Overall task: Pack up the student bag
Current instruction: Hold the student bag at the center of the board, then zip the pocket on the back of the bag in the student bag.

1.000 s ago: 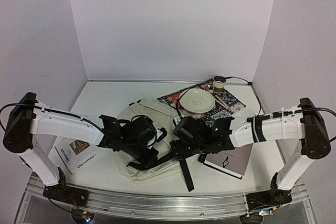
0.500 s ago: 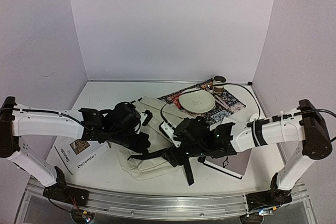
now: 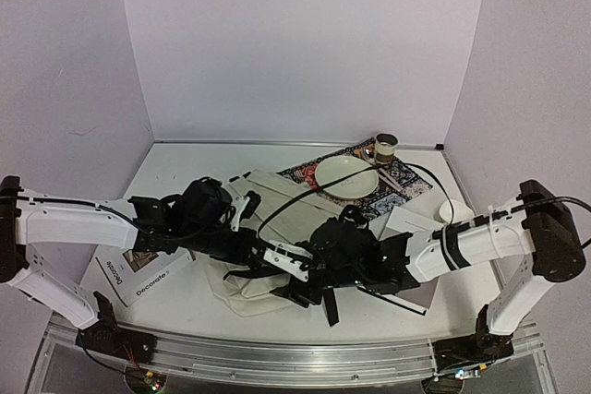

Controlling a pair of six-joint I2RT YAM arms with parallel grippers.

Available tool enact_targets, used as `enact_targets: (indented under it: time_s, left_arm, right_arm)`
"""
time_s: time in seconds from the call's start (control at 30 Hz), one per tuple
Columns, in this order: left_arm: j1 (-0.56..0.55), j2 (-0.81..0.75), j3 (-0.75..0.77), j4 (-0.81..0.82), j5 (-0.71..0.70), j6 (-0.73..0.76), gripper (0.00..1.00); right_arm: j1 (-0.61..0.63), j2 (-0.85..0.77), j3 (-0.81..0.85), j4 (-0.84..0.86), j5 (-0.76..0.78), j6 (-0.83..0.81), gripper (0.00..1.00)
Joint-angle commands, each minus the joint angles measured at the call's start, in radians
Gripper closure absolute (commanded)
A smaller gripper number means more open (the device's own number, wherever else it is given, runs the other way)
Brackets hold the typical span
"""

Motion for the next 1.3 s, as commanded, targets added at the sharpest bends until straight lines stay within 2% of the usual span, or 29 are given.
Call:
enact_targets:
  time_s: [0.0, 0.23, 0.33, 0.43, 0.57, 0.73, 0.8, 1.03, 1.27]
  left_arm:
    - [0.014, -0.051, -0.016, 0.118, 0.039, -0.045, 1.00]
    - [0.036, -0.072, -0.036, 0.145, 0.060, -0.073, 1.00]
    - [0.044, -0.077, -0.042, 0.163, 0.073, -0.085, 1.00]
    - [0.050, -0.078, -0.047, 0.169, 0.081, -0.091, 1.00]
    - [0.057, -0.076, -0.055, 0.169, 0.075, -0.094, 1.00]
    - [0.077, -0.060, -0.064, 0.149, 0.049, -0.093, 1.00]
    - [0.092, -0.050, -0.060, 0.125, 0.028, -0.087, 1.00]
    - [0.183, -0.025, -0.071, 0.057, -0.026, -0.075, 1.00]
    - [0.280, -0.003, -0.098, 0.038, -0.010, -0.059, 1.00]
  right_arm:
    - [0.006, 0.037, 0.013, 0.077, -0.014, -0.121, 0.33]
    - [0.017, 0.089, 0.036, 0.014, 0.001, -0.168, 0.39]
    - [0.031, 0.102, 0.032, -0.001, 0.049, -0.197, 0.39]
    - [0.048, 0.113, 0.029, -0.012, 0.109, -0.230, 0.44]
    - [0.056, 0.101, 0.028, -0.017, 0.151, -0.240, 0.61]
    - [0.060, 0.076, 0.041, -0.071, 0.145, -0.238, 0.89]
    - [0.064, 0.059, 0.035, -0.081, 0.143, -0.244, 0.95]
    - [0.071, -0.016, -0.002, -0.094, 0.150, -0.257, 0.99]
    - [0.071, -0.067, -0.022, -0.107, 0.135, -0.257, 0.99]
